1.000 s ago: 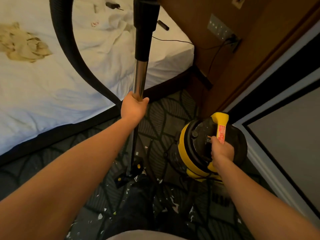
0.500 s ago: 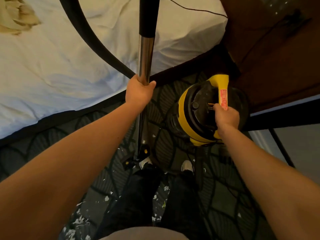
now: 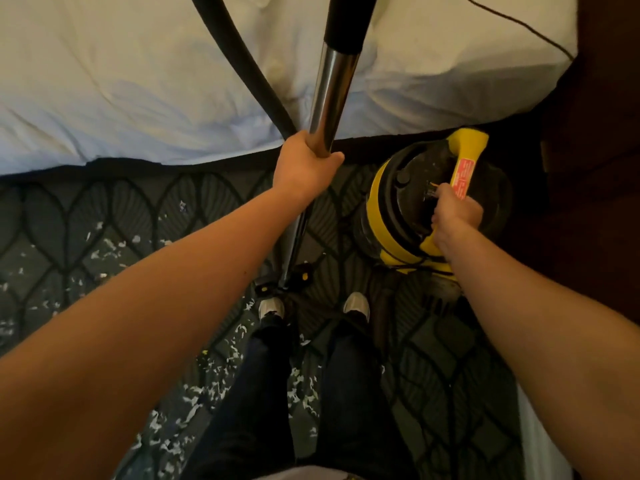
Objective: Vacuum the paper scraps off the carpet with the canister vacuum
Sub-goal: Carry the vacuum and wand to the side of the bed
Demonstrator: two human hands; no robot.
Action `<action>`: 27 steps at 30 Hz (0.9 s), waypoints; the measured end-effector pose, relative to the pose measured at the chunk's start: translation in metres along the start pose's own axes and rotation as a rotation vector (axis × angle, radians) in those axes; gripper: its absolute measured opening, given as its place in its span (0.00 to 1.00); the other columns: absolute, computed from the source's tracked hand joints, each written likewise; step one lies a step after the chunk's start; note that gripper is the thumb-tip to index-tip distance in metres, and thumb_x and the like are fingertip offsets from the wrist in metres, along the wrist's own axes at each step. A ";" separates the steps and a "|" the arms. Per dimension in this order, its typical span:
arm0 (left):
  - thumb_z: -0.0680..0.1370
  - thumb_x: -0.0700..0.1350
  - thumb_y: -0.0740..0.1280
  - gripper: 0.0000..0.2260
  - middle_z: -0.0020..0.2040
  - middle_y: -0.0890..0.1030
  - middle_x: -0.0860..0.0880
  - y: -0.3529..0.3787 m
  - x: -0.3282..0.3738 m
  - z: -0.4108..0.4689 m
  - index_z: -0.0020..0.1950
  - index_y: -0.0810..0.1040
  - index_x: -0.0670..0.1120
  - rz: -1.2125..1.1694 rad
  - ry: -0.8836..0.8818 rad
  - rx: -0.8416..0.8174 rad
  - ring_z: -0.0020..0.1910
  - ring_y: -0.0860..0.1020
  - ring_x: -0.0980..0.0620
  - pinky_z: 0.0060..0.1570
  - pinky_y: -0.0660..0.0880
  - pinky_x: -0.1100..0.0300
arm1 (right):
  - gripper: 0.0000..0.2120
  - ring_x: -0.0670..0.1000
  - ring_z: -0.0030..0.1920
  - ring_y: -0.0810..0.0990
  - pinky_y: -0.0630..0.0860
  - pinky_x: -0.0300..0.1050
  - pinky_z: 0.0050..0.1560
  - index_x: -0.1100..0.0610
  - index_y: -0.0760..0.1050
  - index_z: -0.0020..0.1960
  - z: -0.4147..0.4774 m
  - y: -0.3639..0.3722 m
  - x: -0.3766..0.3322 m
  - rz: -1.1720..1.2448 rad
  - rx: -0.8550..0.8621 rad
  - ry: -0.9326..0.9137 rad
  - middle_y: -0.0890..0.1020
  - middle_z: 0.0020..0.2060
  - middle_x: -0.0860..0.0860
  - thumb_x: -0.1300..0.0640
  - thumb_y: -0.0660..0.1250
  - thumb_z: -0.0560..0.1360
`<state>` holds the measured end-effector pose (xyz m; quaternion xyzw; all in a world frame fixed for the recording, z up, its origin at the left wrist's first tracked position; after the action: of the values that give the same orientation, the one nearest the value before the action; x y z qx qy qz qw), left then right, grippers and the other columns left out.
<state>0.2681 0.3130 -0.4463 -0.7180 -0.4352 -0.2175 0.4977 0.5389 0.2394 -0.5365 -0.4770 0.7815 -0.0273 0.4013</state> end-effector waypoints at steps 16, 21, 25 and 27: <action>0.75 0.43 0.71 0.06 0.38 0.77 0.48 0.036 0.015 0.014 0.45 0.75 0.43 0.010 -0.043 -0.031 0.39 0.79 0.53 0.44 0.79 0.60 | 0.14 0.48 0.28 0.72 0.70 0.40 0.28 0.60 0.74 0.59 0.031 0.028 -0.036 -0.116 -0.167 0.051 0.75 0.33 0.51 0.55 0.69 0.76; 0.75 0.42 0.71 0.06 0.37 0.77 0.47 0.032 0.020 0.001 0.44 0.75 0.42 -0.009 -0.054 -0.078 0.38 0.78 0.53 0.43 0.78 0.62 | 0.22 0.52 0.44 0.78 0.77 0.45 0.48 0.62 0.69 0.70 0.019 0.013 -0.035 -0.198 -0.248 0.046 0.78 0.46 0.53 0.57 0.67 0.78; 0.75 0.42 0.72 0.06 0.39 0.78 0.49 0.022 0.025 -0.010 0.46 0.76 0.42 -0.052 -0.076 -0.102 0.41 0.79 0.52 0.45 0.77 0.61 | 0.26 0.57 0.64 0.75 0.72 0.50 0.66 0.61 0.67 0.73 -0.012 0.008 -0.045 -0.238 -0.252 0.011 0.76 0.64 0.56 0.56 0.68 0.77; 0.75 0.42 0.72 0.06 0.39 0.78 0.50 0.016 0.027 -0.016 0.44 0.76 0.44 -0.077 -0.081 -0.126 0.40 0.78 0.54 0.43 0.76 0.62 | 0.28 0.56 0.63 0.75 0.72 0.47 0.62 0.61 0.66 0.73 -0.031 0.008 -0.049 -0.269 -0.252 -0.018 0.75 0.65 0.56 0.55 0.67 0.76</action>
<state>0.2976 0.3082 -0.4276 -0.7390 -0.4675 -0.2342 0.4249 0.5237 0.2706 -0.4892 -0.6240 0.7042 0.0216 0.3380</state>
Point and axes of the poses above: each hand's wrist, its own z-axis towards the middle knuckle, its own y-axis out of the palm, x = y × z, the point moved 6 cm from there along z, towards the middle knuckle
